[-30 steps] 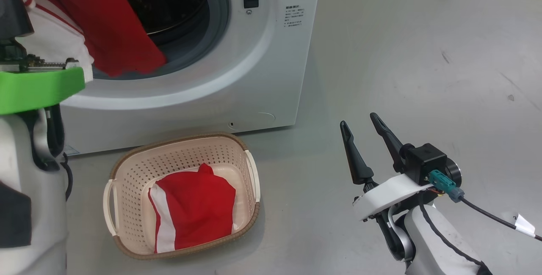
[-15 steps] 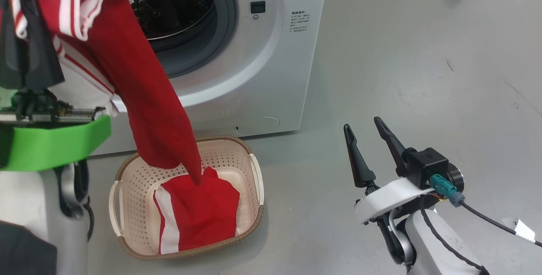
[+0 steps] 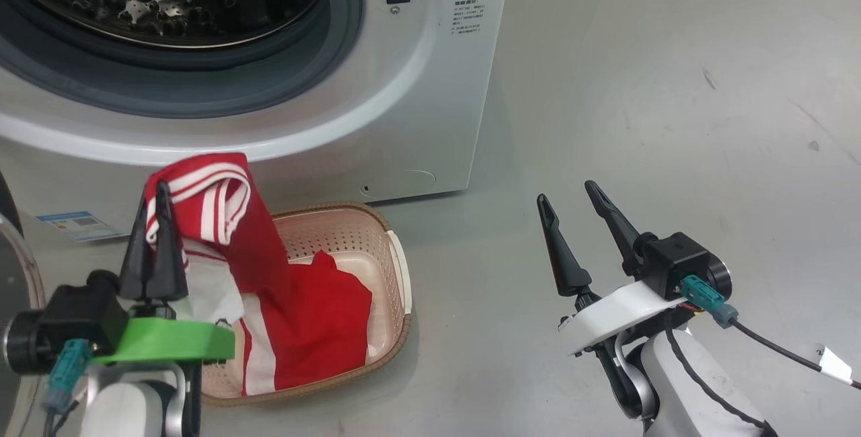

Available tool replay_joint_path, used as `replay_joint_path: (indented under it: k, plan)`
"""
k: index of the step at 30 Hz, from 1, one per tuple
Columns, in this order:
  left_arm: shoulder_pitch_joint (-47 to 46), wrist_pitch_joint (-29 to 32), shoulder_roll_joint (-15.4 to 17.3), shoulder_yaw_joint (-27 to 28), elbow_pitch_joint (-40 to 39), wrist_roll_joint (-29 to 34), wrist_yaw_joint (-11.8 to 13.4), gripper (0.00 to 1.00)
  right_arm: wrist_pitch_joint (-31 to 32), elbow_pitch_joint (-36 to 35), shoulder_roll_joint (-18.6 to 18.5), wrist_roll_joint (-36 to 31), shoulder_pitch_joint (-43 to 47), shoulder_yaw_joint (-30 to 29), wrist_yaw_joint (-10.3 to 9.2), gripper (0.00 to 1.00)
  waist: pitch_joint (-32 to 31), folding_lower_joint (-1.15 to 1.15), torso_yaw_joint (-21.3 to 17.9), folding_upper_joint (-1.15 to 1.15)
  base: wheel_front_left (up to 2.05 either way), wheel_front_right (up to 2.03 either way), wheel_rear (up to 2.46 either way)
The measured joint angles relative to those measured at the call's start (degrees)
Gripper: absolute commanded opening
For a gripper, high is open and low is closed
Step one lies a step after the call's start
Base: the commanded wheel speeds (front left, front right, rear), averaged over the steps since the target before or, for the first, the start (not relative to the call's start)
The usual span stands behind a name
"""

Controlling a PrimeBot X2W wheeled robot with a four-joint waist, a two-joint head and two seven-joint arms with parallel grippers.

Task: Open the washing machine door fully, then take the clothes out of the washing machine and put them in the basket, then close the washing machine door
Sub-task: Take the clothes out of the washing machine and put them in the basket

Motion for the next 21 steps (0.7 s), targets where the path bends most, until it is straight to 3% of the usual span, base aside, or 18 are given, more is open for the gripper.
replay_joint_path:
  k: [12, 21]
  plan:
    - [2.25, -0.11, -0.66, -1.51, 8.09, -3.37, -0.29, 0.0, 0.0, -1.57, 0.0, -0.08, -0.83, 0.1, -0.04, 1.0, 4.15, 0.0, -1.78, 0.0, 0.0, 0.0, 0.0]
    - [-1.76, -0.19, -0.82, -1.21, 13.82, -6.61, -1.35, 0.0, 0.0, -3.77, 0.0, -0.25, -2.97, 0.25, -0.59, 1.0, 9.93, 0.0, -3.63, 0.0, 0.0, 0.0, 0.0]
